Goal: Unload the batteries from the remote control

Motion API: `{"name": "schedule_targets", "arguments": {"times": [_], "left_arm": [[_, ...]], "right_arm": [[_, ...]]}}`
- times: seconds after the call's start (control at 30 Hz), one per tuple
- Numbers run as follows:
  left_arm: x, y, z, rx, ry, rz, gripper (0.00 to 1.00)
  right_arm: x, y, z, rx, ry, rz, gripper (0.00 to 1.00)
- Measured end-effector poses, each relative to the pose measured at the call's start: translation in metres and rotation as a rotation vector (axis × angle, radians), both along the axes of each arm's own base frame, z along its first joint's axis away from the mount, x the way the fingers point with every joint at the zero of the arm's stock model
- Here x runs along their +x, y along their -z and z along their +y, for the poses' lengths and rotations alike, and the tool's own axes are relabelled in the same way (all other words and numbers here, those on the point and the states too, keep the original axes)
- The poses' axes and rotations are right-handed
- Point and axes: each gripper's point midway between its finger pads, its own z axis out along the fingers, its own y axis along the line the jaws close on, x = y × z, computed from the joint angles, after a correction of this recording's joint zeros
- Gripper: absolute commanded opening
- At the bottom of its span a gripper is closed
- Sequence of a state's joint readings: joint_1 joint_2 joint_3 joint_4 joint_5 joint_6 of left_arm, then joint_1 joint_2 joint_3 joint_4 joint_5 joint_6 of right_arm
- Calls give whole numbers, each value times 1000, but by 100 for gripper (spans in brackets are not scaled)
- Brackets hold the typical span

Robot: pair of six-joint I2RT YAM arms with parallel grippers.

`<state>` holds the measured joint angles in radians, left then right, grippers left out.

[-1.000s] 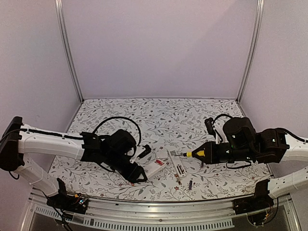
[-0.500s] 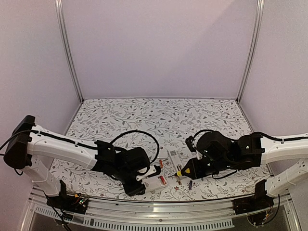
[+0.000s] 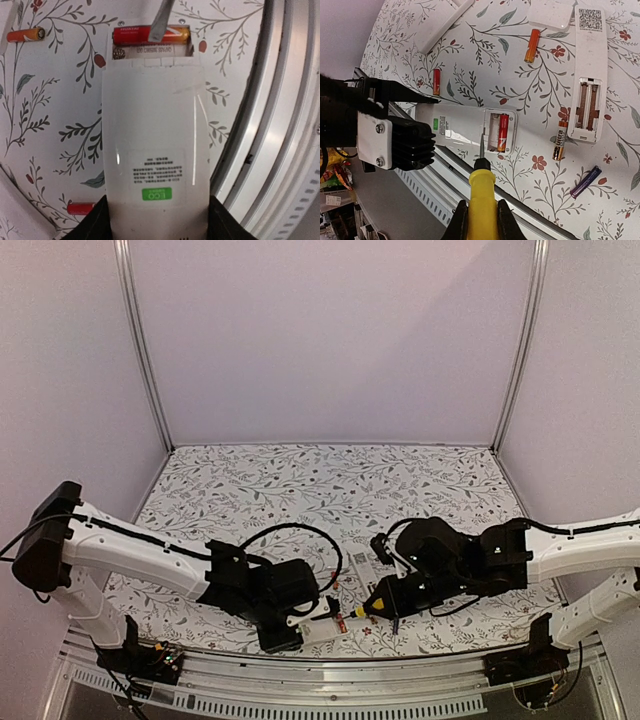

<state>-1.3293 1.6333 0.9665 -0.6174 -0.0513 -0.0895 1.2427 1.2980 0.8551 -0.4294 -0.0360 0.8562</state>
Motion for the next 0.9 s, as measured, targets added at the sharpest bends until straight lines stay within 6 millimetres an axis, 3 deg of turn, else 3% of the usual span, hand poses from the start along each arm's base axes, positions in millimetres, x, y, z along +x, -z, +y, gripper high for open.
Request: {"name": "schedule_targets", "arguments": {"times": [0.27, 0.9], "left_arm": [[-1, 2, 0, 11, 16, -10, 29], [-3, 3, -2, 17, 25, -13, 27]], "right_arm": [[2, 15, -6, -62, 16, 7, 0], [4, 23, -10, -98, 31, 3, 0]]}}
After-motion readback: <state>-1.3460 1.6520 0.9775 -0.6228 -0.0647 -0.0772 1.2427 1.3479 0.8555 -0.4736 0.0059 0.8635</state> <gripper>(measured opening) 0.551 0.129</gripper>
